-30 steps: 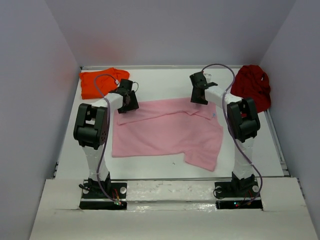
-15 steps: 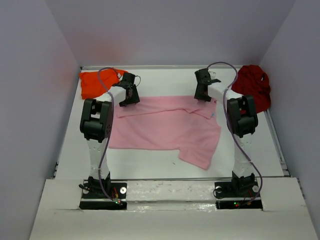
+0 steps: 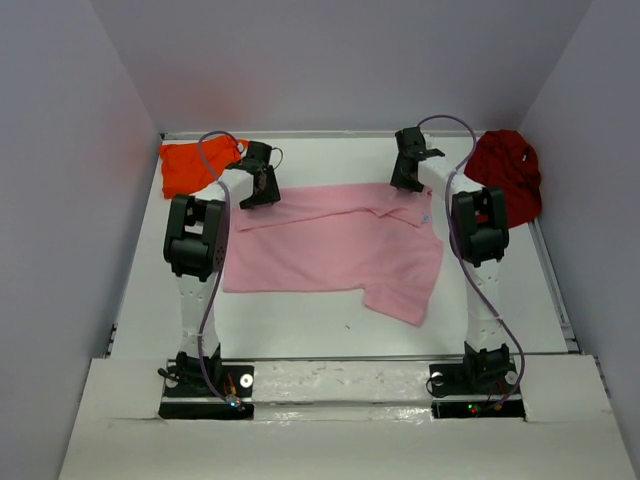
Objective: Fold and stack the t-shirts
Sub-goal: Fold the tshirt
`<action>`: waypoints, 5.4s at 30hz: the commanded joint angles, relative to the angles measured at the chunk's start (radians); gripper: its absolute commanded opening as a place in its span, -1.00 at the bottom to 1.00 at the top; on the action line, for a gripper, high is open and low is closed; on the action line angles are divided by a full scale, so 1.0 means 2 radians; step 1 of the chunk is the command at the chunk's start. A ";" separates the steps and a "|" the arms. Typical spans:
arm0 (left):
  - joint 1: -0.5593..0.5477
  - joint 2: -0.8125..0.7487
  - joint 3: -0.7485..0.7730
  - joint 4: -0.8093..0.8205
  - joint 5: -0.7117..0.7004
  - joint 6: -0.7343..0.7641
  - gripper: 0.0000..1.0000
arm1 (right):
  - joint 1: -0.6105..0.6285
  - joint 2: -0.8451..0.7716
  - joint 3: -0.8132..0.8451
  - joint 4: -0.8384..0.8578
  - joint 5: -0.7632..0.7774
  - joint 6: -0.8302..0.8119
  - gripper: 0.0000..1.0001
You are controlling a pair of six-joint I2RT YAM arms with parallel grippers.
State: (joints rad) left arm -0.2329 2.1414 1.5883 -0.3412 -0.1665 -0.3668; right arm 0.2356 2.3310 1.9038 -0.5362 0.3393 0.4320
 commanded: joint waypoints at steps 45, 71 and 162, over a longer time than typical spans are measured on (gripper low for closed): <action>-0.042 -0.468 -0.339 0.087 0.008 0.038 0.43 | 0.259 -0.716 -0.604 -0.209 0.049 0.332 -0.10; -0.043 -0.482 -0.344 0.085 0.023 0.041 0.43 | 0.322 -0.584 -0.649 -0.176 0.070 0.483 -0.09; -0.080 -0.331 -0.386 -0.180 -0.140 -0.298 0.67 | 0.322 -0.726 -0.582 -0.071 0.142 0.296 -1.00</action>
State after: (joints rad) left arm -0.3866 1.4651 0.7898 -0.6384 -0.4225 -0.8680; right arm 0.8722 0.9104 0.7322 -0.7242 0.5705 1.0451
